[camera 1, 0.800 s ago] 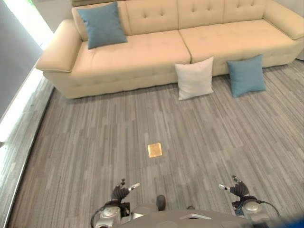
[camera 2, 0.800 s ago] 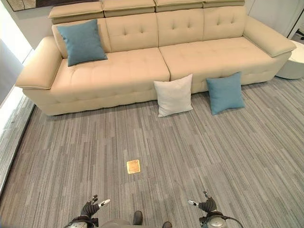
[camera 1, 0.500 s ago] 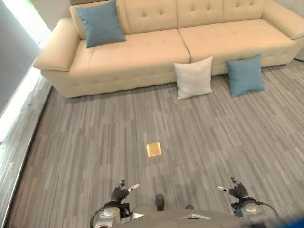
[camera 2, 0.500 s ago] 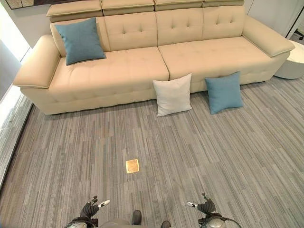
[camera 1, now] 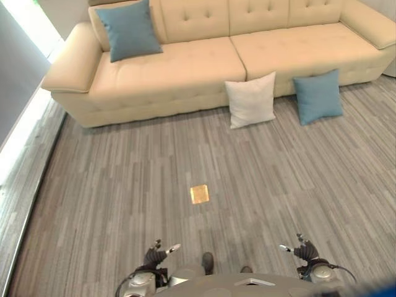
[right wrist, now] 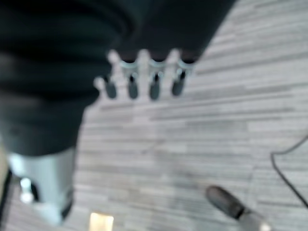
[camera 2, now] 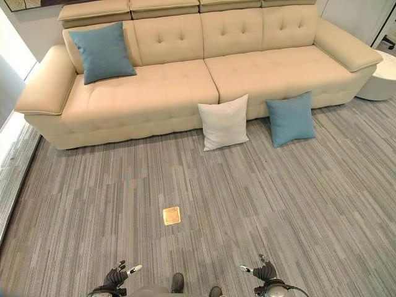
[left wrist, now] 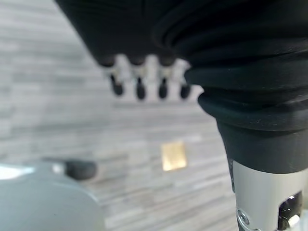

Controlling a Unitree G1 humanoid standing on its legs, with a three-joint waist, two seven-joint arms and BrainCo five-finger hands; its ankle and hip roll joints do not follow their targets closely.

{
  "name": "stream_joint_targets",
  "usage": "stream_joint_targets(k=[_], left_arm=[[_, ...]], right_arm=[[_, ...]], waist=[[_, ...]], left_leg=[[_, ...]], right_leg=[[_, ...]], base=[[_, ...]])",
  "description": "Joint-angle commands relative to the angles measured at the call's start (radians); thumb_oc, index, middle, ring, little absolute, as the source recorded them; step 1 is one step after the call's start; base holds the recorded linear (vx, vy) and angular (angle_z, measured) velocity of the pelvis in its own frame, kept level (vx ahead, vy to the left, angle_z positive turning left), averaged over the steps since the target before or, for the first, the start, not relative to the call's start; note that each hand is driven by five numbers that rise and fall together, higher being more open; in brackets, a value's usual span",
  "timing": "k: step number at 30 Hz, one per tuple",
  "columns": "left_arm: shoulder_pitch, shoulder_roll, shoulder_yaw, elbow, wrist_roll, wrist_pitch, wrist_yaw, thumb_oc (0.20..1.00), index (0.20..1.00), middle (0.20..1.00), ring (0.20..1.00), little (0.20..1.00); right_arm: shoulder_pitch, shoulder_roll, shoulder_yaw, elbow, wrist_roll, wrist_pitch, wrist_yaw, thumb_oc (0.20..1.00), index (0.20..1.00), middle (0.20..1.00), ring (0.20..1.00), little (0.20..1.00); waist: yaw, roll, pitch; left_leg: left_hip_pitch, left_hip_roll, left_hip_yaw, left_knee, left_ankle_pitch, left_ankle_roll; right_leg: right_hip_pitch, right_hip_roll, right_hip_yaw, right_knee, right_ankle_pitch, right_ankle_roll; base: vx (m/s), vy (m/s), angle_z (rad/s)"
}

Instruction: Pick up all the scattered cushions and arrange them neatly on the sofa.

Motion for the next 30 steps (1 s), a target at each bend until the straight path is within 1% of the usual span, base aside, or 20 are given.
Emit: stream_joint_targets(k=[1, 9, 10, 11, 12, 13, 14, 15, 16, 17, 18, 19, 20, 21, 22, 25, 27, 28, 29, 30], left_arm=[[-0.066, -0.032, 0.025, 0.089, 0.023, -0.001, -0.007, 1.000, 1.000, 1.000, 1.000, 1.000], [-0.074, -0.024, 0.023, 0.086, 0.018, 0.003, -0.009, 1.000, 1.000, 1.000, 1.000, 1.000], [-0.090, -0.021, 0.009, 0.075, 0.012, 0.001, -0.006, 1.000, 1.000, 1.000, 1.000, 1.000], [-0.101, -0.019, 0.001, 0.068, 0.010, 0.000, -0.004, 1.000, 1.000, 1.000, 1.000, 1.000], [-0.112, -0.018, -0.005, 0.063, 0.005, 0.000, -0.002, 1.000, 1.000, 1.000, 1.000, 1.000], [-0.118, -0.019, -0.009, 0.060, 0.002, -0.001, -0.001, 1.000, 1.000, 1.000, 1.000, 1.000], [-0.123, -0.019, -0.014, 0.057, -0.002, -0.001, -0.002, 1.000, 1.000, 1.000, 1.000, 1.000], [-0.128, -0.020, -0.016, 0.054, -0.012, -0.002, -0.001, 1.000, 1.000, 1.000, 1.000, 1.000], [-0.131, -0.019, -0.020, 0.048, -0.020, -0.002, -0.002, 1.000, 1.000, 1.000, 1.000, 1.000], [-0.131, -0.020, -0.023, 0.045, -0.032, -0.004, -0.001, 1.000, 1.000, 1.000, 1.000, 1.000], [-0.128, -0.020, -0.022, 0.044, -0.035, -0.002, -0.003, 1.000, 1.000, 1.000, 1.000, 1.000], [-0.123, -0.021, -0.019, 0.045, -0.035, -0.003, -0.002, 1.000, 1.000, 1.000, 1.000, 1.000], [-0.114, -0.020, -0.014, 0.049, -0.029, -0.001, 0.001, 1.000, 1.000, 1.000, 1.000, 1.000], [-0.114, -0.019, -0.014, 0.049, -0.029, -0.001, 0.002, 1.000, 1.000, 1.000, 1.000, 1.000], [-0.105, -0.015, -0.003, 0.056, -0.031, -0.003, 0.001, 1.000, 1.000, 1.000, 1.000, 1.000], [-0.081, -0.007, 0.023, 0.071, -0.032, -0.004, -0.002, 1.000, 1.000, 1.000, 1.000, 1.000], [-0.073, -0.004, 0.026, 0.071, -0.033, -0.003, -0.004, 1.000, 1.000, 1.000, 1.000, 1.000], [-0.061, 0.000, 0.041, 0.075, -0.033, -0.002, -0.007, 1.000, 1.000, 1.000, 1.000, 1.000], [-0.059, 0.005, 0.044, 0.072, -0.029, 0.000, -0.008, 1.000, 1.000, 1.000, 1.000, 1.000], [-0.066, 0.014, 0.042, 0.066, -0.028, 0.001, -0.008, 1.000, 1.000, 1.000, 1.000, 1.000]], right_arm=[[-0.054, 0.001, 0.023, 0.002, 0.034, -0.011, 0.000, 1.000, 1.000, 1.000, 1.000, 1.000], [-0.054, 0.000, 0.020, -0.012, 0.048, -0.009, 0.001, 1.000, 1.000, 1.000, 1.000, 1.000], [-0.057, -0.002, 0.016, -0.018, 0.066, -0.011, -0.001, 1.000, 1.000, 1.000, 1.000, 1.000], [-0.060, -0.006, 0.015, -0.024, 0.075, -0.013, -0.001, 1.000, 1.000, 1.000, 1.000, 1.000], [-0.062, -0.009, 0.016, -0.029, 0.079, -0.016, -0.004, 1.000, 1.000, 1.000, 1.000, 1.000], [-0.062, -0.009, 0.017, -0.030, 0.084, -0.016, -0.004, 1.000, 1.000, 1.000, 1.000, 1.000], [-0.064, -0.008, 0.020, -0.031, 0.088, -0.016, -0.005, 1.000, 1.000, 1.000, 1.000, 1.000], [-0.067, -0.007, 0.023, -0.035, 0.091, -0.016, -0.004, 1.000, 1.000, 1.000, 1.000, 1.000], [-0.071, -0.008, 0.030, -0.040, 0.094, -0.013, -0.005, 1.000, 1.000, 1.000, 1.000, 1.000], [-0.079, -0.006, 0.032, -0.042, 0.102, -0.014, -0.005, 1.000, 1.000, 1.000, 1.000, 1.000], [-0.082, -0.006, 0.033, -0.045, 0.102, -0.015, -0.004, 1.000, 1.000, 1.000, 1.000, 1.000], [-0.083, -0.005, 0.035, -0.050, 0.101, -0.016, -0.005, 1.000, 1.000, 1.000, 1.000, 1.000], [-0.094, -0.003, 0.041, -0.057, 0.095, -0.017, -0.009, 1.000, 1.000, 1.000, 1.000, 1.000], [-0.093, -0.002, 0.041, -0.057, 0.095, -0.017, -0.009, 1.000, 1.000, 1.000, 1.000, 1.000], [-0.104, 0.000, 0.049, -0.064, 0.092, -0.020, -0.009, 1.000, 1.000, 1.000, 1.000, 1.000], [-0.115, 0.013, 0.059, -0.075, 0.069, -0.018, -0.002, 1.000, 1.000, 1.000, 1.000, 1.000], [-0.115, 0.014, 0.062, -0.074, 0.065, -0.019, 0.000, 1.000, 1.000, 1.000, 1.000, 1.000], [-0.126, 0.028, 0.066, -0.076, 0.052, -0.017, 0.010, 1.000, 1.000, 1.000, 1.000, 1.000], [-0.132, 0.034, 0.068, -0.078, 0.050, -0.016, 0.013, 1.000, 1.000, 1.000, 1.000, 1.000], [-0.141, 0.039, 0.072, -0.081, 0.051, -0.016, 0.015, 1.000, 1.000, 1.000, 1.000, 1.000]], waist=[[-0.007, -0.039, 0.004], [-0.014, -0.047, 0.021], [-0.025, -0.051, 0.037], [-0.028, -0.057, 0.049], [-0.035, -0.059, 0.057], [-0.035, -0.060, 0.063], [-0.034, -0.064, 0.070], [-0.028, -0.069, 0.074], [-0.019, -0.070, 0.078], [-0.012, -0.068, 0.080], [-0.007, -0.071, 0.079], [-0.002, -0.073, 0.074], [0.018, -0.076, 0.070], [0.019, -0.077, 0.071], [0.041, -0.080, 0.066], [0.070, -0.095, 0.039], [0.081, -0.097, 0.038], [0.109, -0.093, 0.037], [0.118, -0.092, 0.042], [0.118, -0.094, 0.059]], left_leg=[[0.005, 0.031, -0.036, 0.018, -0.017, -0.077], [-0.017, 0.039, -0.050, 0.058, -0.026, -0.084], [-0.066, 0.039, -0.065, 0.130, -0.035, -0.099], [-0.095, 0.036, -0.068, 0.190, -0.038, -0.109], [-0.123, 0.041, -0.051, 0.245, -0.036, -0.117], [-0.139, 0.045, -0.044, 0.274, -0.024, -0.123], [-0.166, 0.050, -0.038, 0.336, -0.009, -0.128], [-0.186, 0.052, -0.038, 0.383, 0.000, -0.128], [-0.200, 0.044, -0.053, 0.405, 0.013, -0.124], [-0.230, 0.021, -0.055, 0.381, -0.001, -0.110], [-0.239, 0.009, -0.050, 0.352, -0.019, -0.100], [-0.249, -0.003, -0.049, 0.322, -0.022, -0.092], [-0.282, -0.026, -0.055, 0.269, 0.007, -0.085], [-0.280, -0.027, -0.054, 0.268, 0.007, -0.084], [-0.315, -0.038, -0.063, 0.259, 0.037, -0.088], [-0.262, -0.049, -0.079, 0.242, -0.003, -0.058], [-0.247, -0.051, -0.078, 0.240, -0.012, -0.050], [-0.208, -0.052, -0.069, 0.240, -0.046, -0.020], [-0.190, -0.051, -0.058, 0.241, -0.060, -0.004], [-0.169, -0.051, -0.055, 0.248, -0.070, 0.009]], right_leg=[[-0.030, -0.056, -0.036, 0.008, 0.038, 0.089], [-0.030, -0.049, -0.035, 0.008, 0.033, 0.077], [-0.040, -0.045, -0.035, 0.016, 0.025, 0.061], [-0.045, -0.044, -0.030, 0.024, 0.018, 0.055], [-0.050, -0.041, -0.031, 0.030, 0.013, 0.045], [-0.046, -0.038, -0.031, 0.028, 0.010, 0.040], [-0.038, -0.035, -0.033, 0.027, 0.010, 0.033], [-0.030, -0.033, -0.034, 0.026, 0.007, 0.026], [-0.022, -0.027, -0.031, 0.025, 0.003, 0.023], [-0.014, -0.023, -0.028, 0.023, -0.005, 0.026], [-0.010, -0.024, -0.023, 0.021, -0.009, 0.030], [-0.006, -0.020, -0.016, 0.019, -0.013, 0.034], [0.004, -0.007, 0.001, 0.020, -0.023, 0.042], [0.005, -0.008, 0.003, 0.020, -0.024, 0.042], [0.015, 0.005, 0.033, 0.025, -0.041, 0.043], [0.027, -0.005, 0.061, 0.066, -0.063, 0.062], [0.028, -0.011, 0.069, 0.092, -0.068, 0.065], [0.003, -0.041, 0.064, 0.209, -0.066, 0.095], [-0.041, -0.062, 0.061, 0.302, -0.023, 0.123], [-0.094, -0.075, 0.074, 0.400, 0.036, 0.162]], base=[[0.02, -0.049, 0.05], [0.00, -0.059, 0.05], [-0.06, -0.120, 0.14], [-0.08, -0.161, 0.27], [-0.04, -0.106, 0.45], [0.00, -0.106, 0.77], [0.03, -0.103, 0.67], [0.05, -0.107, 0.38], [0.12, -0.071, -0.06], [0.16, -0.029, -0.16], [0.20, 0.009, -0.11], [0.25, 0.052, -0.02], [0.20, 0.048, 0.02], [0.25, 0.081, -0.07], [0.20, 0.081, -0.39], [0.28, 0.141, -0.92], [0.19, 0.135, -1.08], [0.19, 0.195, -0.64], [0.24, 0.240, -0.50], [0.14, 0.130, -0.73]])
